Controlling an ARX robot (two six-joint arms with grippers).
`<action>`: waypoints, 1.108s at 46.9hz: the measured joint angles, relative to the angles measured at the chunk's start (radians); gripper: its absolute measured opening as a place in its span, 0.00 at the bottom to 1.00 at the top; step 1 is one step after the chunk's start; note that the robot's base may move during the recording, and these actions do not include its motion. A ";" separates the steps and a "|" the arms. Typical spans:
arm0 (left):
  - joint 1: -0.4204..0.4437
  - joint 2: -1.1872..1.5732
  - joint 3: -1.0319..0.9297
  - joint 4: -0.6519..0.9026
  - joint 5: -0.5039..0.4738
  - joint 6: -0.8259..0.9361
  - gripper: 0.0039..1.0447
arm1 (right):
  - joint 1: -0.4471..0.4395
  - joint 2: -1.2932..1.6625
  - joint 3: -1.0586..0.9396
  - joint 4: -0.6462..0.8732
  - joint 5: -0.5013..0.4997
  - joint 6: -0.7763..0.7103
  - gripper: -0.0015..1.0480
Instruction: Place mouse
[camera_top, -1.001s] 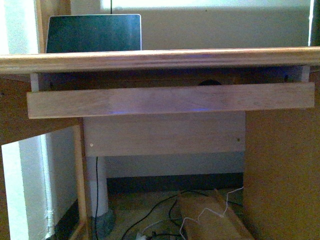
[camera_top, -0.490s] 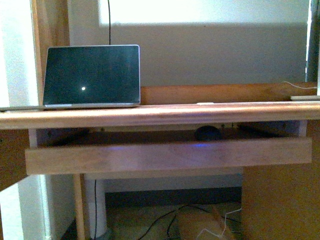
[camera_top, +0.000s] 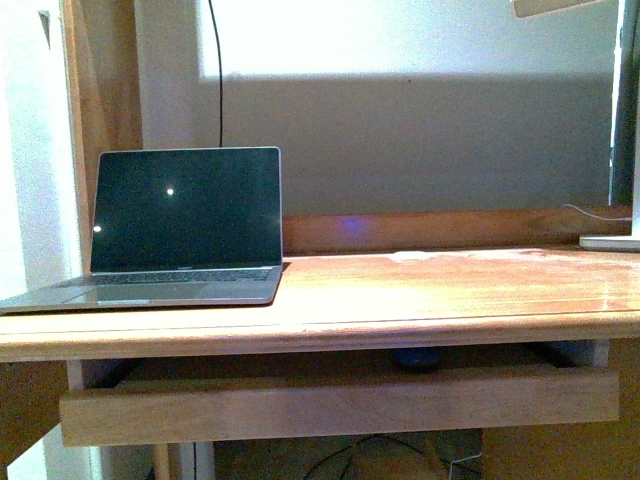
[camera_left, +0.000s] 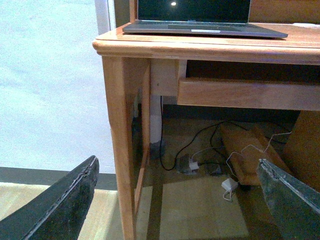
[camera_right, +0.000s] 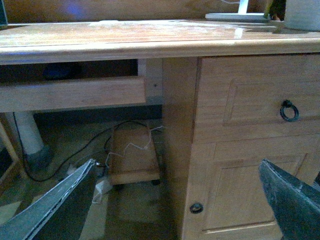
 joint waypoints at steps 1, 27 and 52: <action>0.000 0.000 0.000 0.000 0.000 0.000 0.93 | 0.000 0.000 0.000 0.000 0.000 0.000 0.93; -0.024 0.626 0.119 0.311 0.110 -0.197 0.93 | 0.000 0.000 0.000 0.000 0.000 0.000 0.93; -0.107 1.624 0.576 0.813 0.159 1.000 0.93 | 0.000 0.000 0.000 0.000 0.000 0.000 0.93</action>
